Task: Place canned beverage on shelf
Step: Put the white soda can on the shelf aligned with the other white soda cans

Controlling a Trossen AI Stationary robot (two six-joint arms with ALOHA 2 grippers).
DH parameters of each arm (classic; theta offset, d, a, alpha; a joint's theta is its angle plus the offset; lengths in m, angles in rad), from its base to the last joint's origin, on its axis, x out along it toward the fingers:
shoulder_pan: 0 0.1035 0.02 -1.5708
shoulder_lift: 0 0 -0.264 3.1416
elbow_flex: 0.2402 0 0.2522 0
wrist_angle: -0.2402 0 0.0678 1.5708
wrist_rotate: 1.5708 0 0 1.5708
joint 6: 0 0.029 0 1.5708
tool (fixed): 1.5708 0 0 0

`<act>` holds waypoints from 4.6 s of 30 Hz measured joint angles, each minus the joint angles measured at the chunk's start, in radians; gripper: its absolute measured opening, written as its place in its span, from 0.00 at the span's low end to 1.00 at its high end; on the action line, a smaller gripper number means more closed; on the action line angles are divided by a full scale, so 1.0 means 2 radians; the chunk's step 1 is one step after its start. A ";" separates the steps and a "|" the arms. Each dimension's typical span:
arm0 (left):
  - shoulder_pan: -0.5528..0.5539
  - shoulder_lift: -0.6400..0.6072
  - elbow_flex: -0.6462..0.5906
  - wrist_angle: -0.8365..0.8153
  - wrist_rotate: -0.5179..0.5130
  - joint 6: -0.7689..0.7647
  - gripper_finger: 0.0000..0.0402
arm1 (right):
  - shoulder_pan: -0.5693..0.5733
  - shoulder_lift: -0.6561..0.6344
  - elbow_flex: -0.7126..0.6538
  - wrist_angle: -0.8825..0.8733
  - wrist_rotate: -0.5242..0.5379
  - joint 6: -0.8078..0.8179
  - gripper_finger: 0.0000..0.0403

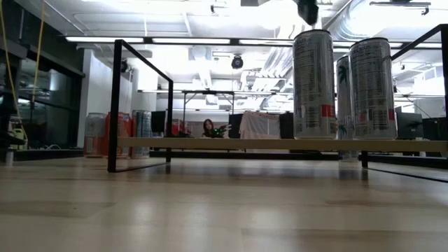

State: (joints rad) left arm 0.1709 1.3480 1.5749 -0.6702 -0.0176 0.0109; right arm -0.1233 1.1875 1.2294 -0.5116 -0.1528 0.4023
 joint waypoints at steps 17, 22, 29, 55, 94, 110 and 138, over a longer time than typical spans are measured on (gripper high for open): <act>0.000 -0.250 -0.292 0.152 -0.008 -0.082 0.00 | 0.055 0.241 0.275 -0.376 0.142 0.147 0.00; 0.000 -0.257 -0.293 0.108 -0.008 -0.052 0.00 | 0.044 0.261 0.293 -0.438 0.110 0.229 0.00; 0.000 -0.256 -0.293 0.079 -0.008 -0.048 0.00 | 0.057 0.262 0.262 -0.434 0.046 0.283 0.00; 0.000 -0.251 -0.293 0.074 -0.010 -0.057 0.00 | 0.098 0.262 0.245 -0.452 0.032 0.296 0.00; 0.000 -0.219 -0.293 0.072 -0.011 -0.074 0.00 | 0.170 0.272 0.271 -0.419 0.096 -0.025 0.00; -0.001 -0.219 -0.293 0.072 -0.026 -0.084 0.00 | 0.169 0.309 0.271 -0.414 0.056 -0.089 0.00; -0.001 -0.219 -0.293 0.072 -0.038 -0.084 0.00 | 0.163 0.309 0.271 -0.530 0.039 -0.065 0.00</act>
State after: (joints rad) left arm 0.1696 0.9108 0.9894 -0.5262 -0.0944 -0.1574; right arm 0.2035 1.8061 1.7718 -1.5723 -0.0740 0.2724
